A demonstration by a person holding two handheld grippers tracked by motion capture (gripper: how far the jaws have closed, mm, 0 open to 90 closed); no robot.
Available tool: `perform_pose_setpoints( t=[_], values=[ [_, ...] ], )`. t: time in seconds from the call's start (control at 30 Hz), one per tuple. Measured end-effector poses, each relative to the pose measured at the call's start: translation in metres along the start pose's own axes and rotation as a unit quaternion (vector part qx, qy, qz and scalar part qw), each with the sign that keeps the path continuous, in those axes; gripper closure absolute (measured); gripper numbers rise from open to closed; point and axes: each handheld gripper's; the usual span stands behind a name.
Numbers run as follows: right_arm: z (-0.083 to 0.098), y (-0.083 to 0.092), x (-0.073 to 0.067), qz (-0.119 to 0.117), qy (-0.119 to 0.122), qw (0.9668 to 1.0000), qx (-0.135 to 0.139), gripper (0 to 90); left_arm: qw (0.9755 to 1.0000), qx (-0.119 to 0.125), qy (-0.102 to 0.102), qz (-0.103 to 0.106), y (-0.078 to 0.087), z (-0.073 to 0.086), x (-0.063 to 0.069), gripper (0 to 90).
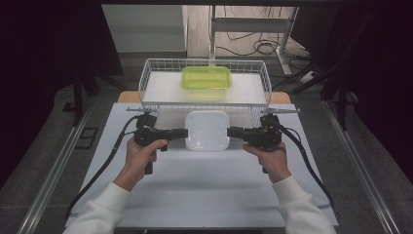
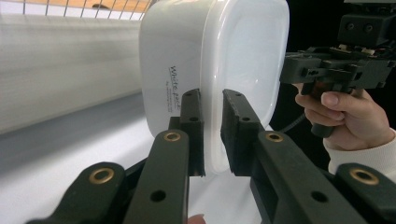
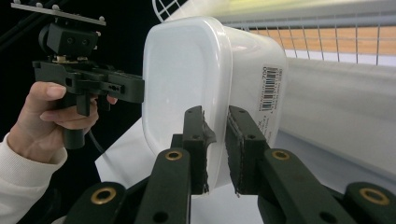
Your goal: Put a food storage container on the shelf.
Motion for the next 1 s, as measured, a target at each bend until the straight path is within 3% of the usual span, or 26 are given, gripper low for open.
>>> perform_pose_setpoints(
  t=[0.27, 0.53, 1.0],
  values=[
    [-0.011, 0.005, -0.005, 0.007, 0.006, 1.0, 0.0, 77.8, 1.0, 0.004, -0.008, -0.001, 0.002, -0.01, 0.007, 79.2],
    [-0.017, 0.008, -0.008, 0.01, 0.014, 0.9999, 0.005, 77.7, 0.9999, 0.01, -0.006, 0.003, 0.003, -0.014, 0.007, 79.2],
    [-0.042, 0.009, -0.016, 0.009, 0.024, 0.9994, 0.024, 77.5, 0.9996, 0.019, -0.022, -0.006, 0.012, -0.044, 0.014, 78.8]
  ],
)
Point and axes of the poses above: each handheld gripper's, and its own axes: y roughly backward along the jaws, z roughly out of its underside, x roughly to its right, and after that the axes turned 3 degrees about z, right-handed
